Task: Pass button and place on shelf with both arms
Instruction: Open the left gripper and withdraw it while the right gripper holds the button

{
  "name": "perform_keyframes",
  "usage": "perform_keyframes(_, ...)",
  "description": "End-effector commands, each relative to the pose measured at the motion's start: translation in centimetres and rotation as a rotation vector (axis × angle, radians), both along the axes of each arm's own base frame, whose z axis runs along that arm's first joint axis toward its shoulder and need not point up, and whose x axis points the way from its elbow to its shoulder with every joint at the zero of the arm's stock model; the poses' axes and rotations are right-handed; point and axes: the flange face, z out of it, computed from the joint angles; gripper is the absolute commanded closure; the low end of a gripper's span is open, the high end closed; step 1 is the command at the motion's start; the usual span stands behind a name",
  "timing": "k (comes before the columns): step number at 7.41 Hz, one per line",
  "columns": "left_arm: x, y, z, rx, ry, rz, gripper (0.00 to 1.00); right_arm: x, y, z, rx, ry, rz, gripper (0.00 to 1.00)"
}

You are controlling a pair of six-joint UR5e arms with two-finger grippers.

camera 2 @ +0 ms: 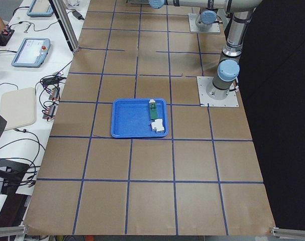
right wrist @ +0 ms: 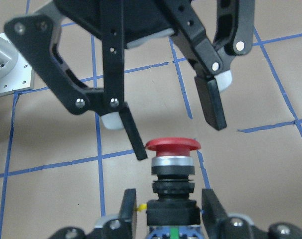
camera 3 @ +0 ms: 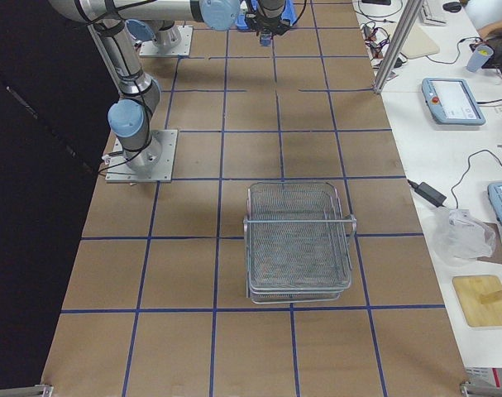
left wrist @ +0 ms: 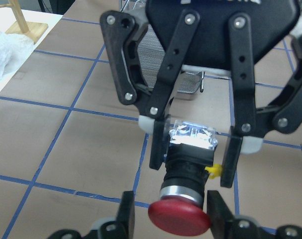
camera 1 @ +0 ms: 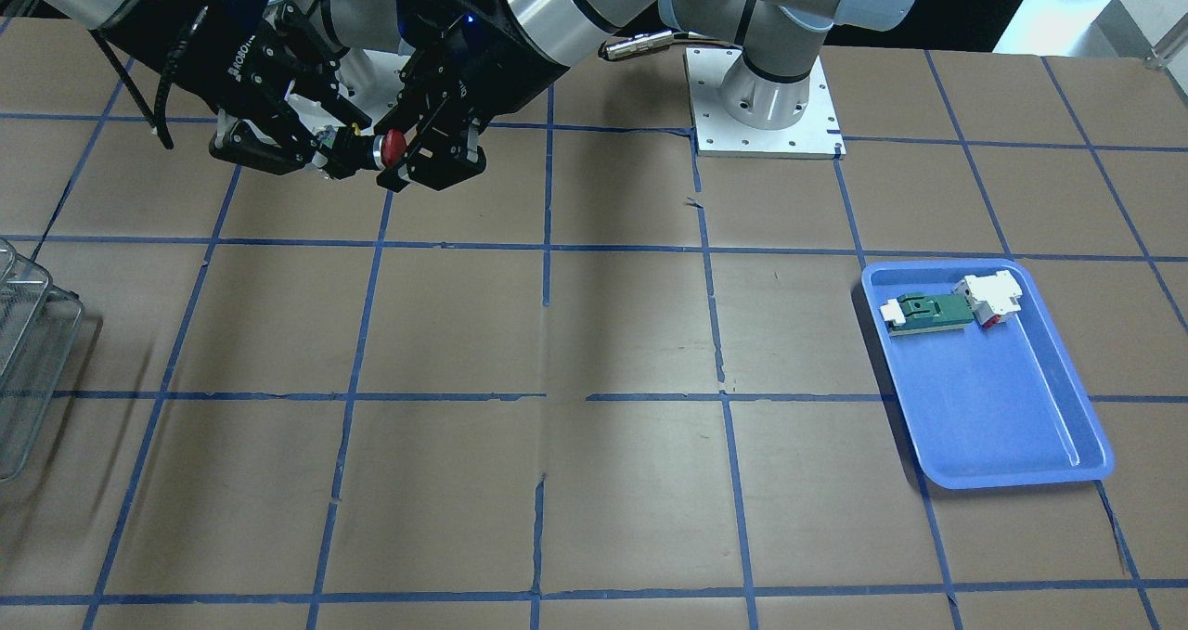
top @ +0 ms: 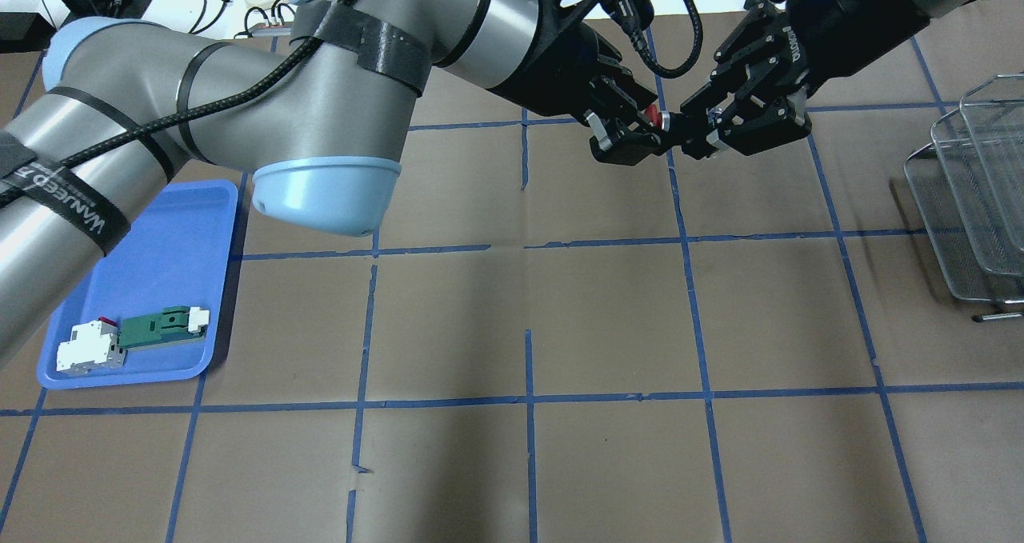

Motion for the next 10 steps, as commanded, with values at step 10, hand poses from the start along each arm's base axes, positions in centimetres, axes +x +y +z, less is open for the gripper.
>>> perform_keyframes(10, 20.2, -3.8, -5.1, 0.297, -0.579, 0.851, 0.0, -37.9, -6.4, -9.5, -0.09, 0.453, -0.171, 1.0)
